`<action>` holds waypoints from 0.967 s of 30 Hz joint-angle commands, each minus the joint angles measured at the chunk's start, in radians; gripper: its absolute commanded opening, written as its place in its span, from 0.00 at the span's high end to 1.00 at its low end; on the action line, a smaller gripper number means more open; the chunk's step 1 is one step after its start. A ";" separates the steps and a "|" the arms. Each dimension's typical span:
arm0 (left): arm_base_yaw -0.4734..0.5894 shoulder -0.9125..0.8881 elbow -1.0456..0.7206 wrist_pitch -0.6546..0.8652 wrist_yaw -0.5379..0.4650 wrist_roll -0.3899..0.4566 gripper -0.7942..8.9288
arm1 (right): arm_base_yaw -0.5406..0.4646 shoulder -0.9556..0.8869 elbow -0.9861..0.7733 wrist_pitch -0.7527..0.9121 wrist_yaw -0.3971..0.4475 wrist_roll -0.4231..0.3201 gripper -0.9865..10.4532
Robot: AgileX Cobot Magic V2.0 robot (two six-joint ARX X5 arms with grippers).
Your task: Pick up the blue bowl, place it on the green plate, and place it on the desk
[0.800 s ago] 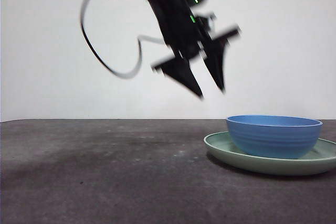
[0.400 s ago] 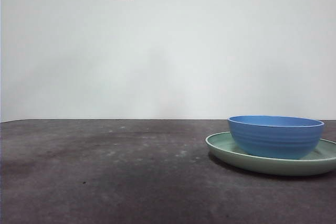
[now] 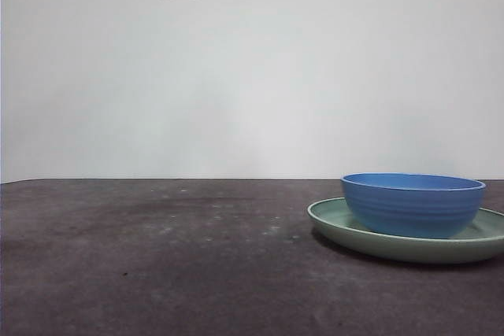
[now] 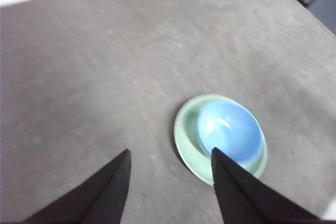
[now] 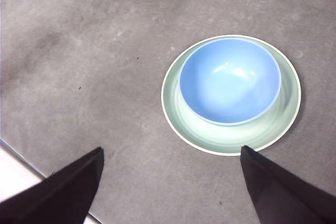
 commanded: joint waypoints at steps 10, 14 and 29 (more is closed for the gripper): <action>-0.009 -0.369 -0.520 0.094 0.036 0.035 0.66 | 0.004 0.007 0.019 0.009 0.003 0.014 0.55; -0.009 -0.463 -0.639 0.092 0.093 0.053 0.66 | 0.004 0.007 0.019 0.006 0.003 0.019 0.55; -0.009 -0.536 -0.728 0.091 0.137 0.053 0.66 | 0.004 0.007 0.017 0.000 0.004 0.048 0.55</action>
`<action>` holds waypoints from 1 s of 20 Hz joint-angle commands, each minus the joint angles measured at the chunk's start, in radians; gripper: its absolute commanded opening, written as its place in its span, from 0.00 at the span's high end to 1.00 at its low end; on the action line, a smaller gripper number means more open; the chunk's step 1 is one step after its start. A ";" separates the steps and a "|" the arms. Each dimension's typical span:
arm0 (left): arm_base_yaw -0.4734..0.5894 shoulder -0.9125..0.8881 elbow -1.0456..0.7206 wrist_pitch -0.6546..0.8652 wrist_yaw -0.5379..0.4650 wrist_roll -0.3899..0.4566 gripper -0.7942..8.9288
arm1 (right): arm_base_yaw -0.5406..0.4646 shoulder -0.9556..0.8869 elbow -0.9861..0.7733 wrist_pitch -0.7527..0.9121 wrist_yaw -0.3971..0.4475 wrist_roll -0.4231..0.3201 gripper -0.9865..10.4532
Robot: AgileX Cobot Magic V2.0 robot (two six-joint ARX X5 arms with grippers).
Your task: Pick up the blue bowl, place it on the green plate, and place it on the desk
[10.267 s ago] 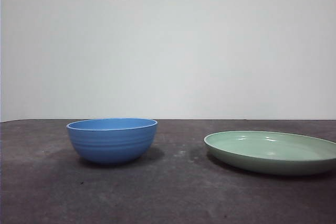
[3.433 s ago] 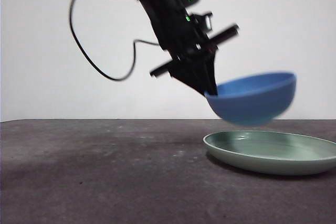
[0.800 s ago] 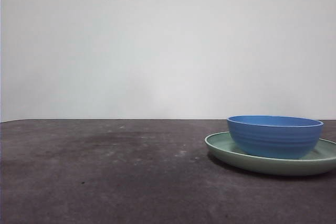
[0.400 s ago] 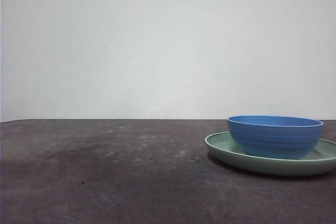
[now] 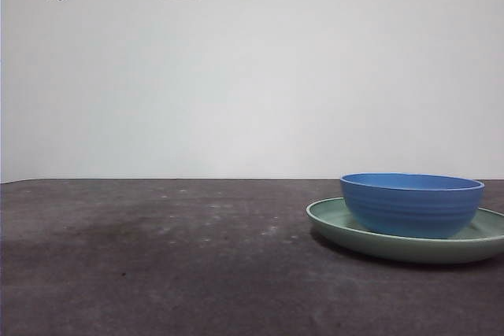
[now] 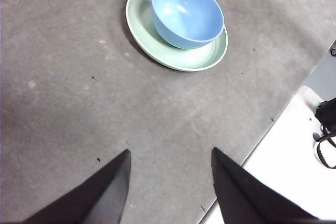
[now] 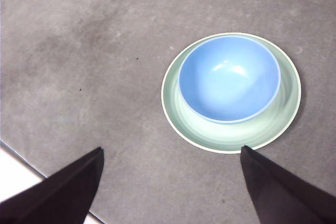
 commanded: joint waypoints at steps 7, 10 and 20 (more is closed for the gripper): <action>-0.005 0.006 0.007 0.011 0.006 0.019 0.66 | 0.002 0.022 0.015 0.001 0.212 0.135 0.55; -0.005 0.006 0.007 0.011 0.006 0.019 0.66 | -0.013 0.059 0.014 0.008 0.283 0.156 0.55; -0.005 0.006 0.007 0.009 0.006 0.020 0.66 | -0.150 0.299 -0.005 0.156 0.209 0.143 0.55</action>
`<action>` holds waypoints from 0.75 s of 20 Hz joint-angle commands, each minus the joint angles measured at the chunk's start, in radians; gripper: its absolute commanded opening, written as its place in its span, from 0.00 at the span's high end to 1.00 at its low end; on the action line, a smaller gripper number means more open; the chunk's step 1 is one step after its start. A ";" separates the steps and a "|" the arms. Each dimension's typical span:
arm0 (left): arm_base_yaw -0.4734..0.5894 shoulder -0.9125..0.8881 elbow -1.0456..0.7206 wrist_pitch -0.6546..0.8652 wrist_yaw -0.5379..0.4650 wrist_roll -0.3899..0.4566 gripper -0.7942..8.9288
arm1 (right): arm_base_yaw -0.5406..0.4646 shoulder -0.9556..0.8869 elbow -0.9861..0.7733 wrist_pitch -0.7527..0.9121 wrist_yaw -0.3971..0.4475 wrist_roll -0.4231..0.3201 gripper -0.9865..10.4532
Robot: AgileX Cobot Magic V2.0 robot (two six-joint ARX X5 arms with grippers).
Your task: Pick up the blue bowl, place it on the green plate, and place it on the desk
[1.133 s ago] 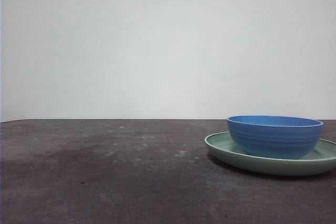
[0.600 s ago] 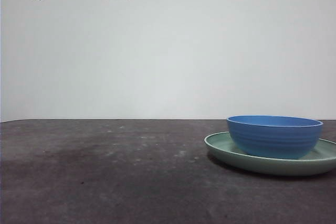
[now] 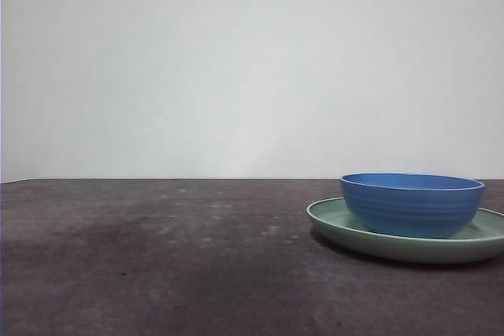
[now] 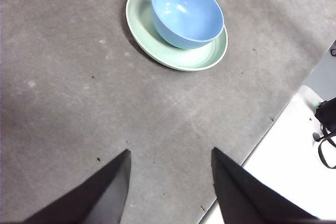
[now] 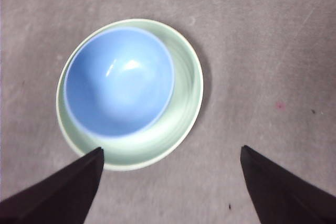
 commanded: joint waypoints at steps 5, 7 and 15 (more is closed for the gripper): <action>-0.005 0.006 0.007 0.010 0.006 0.020 0.66 | -0.086 0.210 -0.031 0.109 -0.057 -0.031 0.55; -0.005 0.006 0.007 0.010 0.006 0.020 0.66 | -0.104 0.275 -0.049 0.150 -0.091 -0.038 0.55; -0.005 0.006 0.007 0.011 0.006 0.020 0.66 | -0.104 0.505 -0.066 0.315 -0.111 -0.047 0.64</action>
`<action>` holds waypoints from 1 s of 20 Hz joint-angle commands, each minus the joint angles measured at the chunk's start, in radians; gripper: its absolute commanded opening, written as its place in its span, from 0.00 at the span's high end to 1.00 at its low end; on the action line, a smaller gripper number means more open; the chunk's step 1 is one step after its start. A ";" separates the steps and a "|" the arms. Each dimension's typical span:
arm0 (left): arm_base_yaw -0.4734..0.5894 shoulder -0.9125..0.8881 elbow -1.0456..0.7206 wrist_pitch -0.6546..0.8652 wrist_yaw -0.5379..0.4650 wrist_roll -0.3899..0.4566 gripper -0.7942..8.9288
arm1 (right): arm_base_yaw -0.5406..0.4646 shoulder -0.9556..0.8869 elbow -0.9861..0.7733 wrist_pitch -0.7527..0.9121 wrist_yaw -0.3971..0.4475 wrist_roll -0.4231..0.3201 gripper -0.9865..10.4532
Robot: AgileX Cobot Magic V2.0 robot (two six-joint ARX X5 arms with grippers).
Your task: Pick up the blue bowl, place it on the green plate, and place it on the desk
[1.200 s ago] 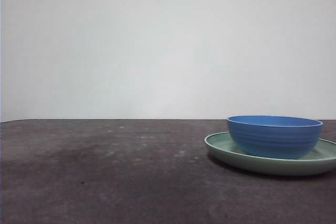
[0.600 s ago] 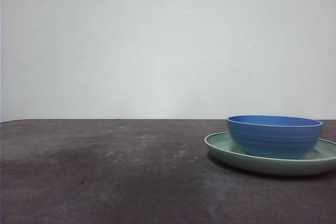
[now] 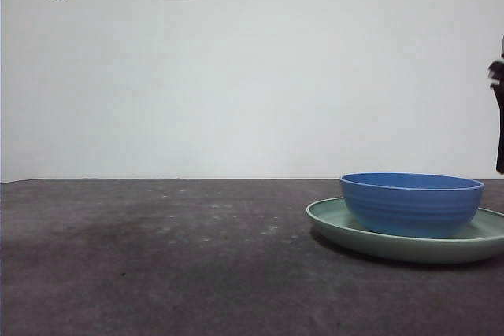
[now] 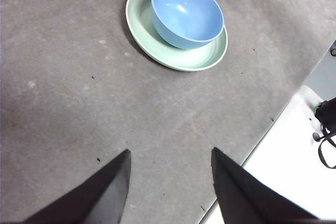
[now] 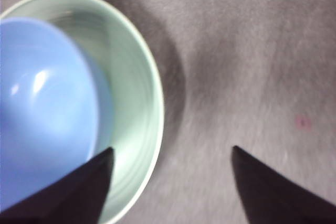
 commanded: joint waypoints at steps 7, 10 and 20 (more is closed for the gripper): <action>-0.005 0.006 0.007 0.011 0.006 0.020 0.66 | 0.037 0.171 0.006 0.111 -0.050 -0.015 0.69; -0.005 0.006 0.008 0.011 0.006 0.020 0.66 | 0.045 0.203 0.006 0.134 -0.050 -0.015 0.74; -0.005 0.006 0.007 0.011 0.006 0.020 0.66 | 0.045 0.242 0.006 0.160 -0.051 -0.011 0.91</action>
